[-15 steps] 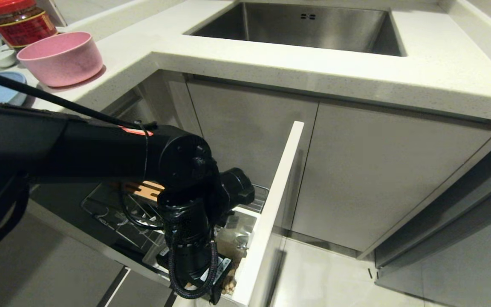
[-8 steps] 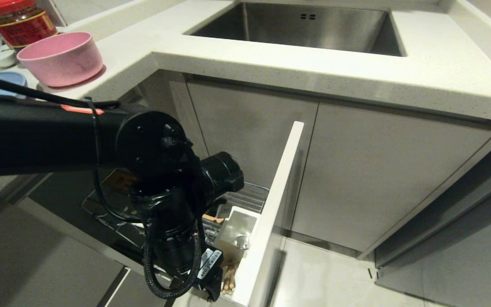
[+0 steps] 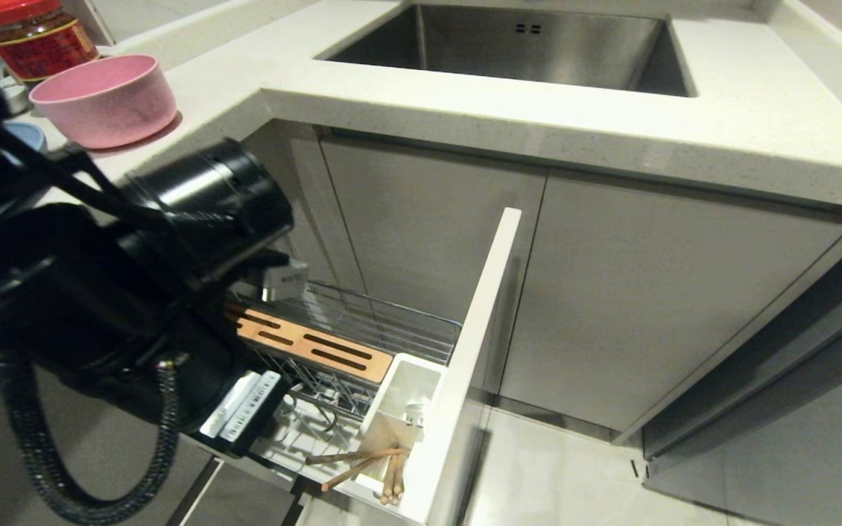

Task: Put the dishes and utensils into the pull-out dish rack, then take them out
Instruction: Pick up the fork and place it in the cupboard

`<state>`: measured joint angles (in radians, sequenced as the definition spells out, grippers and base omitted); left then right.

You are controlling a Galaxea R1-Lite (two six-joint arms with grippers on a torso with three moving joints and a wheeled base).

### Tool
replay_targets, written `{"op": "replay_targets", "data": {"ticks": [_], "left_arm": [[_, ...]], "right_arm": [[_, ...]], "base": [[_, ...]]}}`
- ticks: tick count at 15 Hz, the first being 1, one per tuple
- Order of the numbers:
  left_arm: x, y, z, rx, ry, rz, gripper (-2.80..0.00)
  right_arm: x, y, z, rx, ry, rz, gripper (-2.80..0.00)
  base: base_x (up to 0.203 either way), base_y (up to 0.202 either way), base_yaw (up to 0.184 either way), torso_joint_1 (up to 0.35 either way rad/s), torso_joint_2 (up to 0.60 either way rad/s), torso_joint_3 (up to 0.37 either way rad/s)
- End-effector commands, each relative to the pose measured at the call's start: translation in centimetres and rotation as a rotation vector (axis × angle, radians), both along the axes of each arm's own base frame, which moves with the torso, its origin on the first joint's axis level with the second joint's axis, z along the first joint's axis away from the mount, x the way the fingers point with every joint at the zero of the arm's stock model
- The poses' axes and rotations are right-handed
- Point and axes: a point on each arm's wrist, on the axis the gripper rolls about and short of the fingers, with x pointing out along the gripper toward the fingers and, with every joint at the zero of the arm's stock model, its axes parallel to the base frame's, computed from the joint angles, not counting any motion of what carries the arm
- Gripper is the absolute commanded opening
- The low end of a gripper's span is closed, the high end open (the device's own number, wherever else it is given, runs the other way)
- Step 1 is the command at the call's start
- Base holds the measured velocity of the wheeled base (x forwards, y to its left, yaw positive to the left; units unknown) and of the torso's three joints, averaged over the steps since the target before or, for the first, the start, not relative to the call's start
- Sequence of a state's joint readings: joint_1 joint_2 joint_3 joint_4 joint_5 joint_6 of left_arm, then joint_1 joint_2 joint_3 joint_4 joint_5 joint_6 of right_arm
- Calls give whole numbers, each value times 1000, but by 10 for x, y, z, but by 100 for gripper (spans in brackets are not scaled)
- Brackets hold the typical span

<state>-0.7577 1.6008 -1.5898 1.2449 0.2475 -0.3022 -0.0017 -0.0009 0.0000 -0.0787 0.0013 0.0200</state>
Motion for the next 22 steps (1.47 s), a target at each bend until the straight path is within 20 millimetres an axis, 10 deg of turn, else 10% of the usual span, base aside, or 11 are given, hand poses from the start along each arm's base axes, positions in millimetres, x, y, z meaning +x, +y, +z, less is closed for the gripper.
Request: {"op": "replay_targets", "data": {"ticks": [1, 10, 17, 22], "left_arm": [[-32, 32, 37, -113, -172, 36, -280], [-104, 121, 133, -599, -893, 300, -280], [-154, 152, 150, -191, -1235, 684, -280], [-170, 146, 142, 26, -1035, 877, -280]], "right_arm": [[2, 0, -7, 0, 26, 0, -280], [2, 0, -7, 0, 26, 0, -280], [2, 0, -7, 0, 24, 0, -280], [2, 0, -7, 0, 24, 0, -280]], "base": [[0, 0, 0, 0, 0, 0], [0, 0, 0, 0, 0, 0], [0, 0, 0, 0, 0, 0], [0, 0, 0, 0, 0, 0]]}}
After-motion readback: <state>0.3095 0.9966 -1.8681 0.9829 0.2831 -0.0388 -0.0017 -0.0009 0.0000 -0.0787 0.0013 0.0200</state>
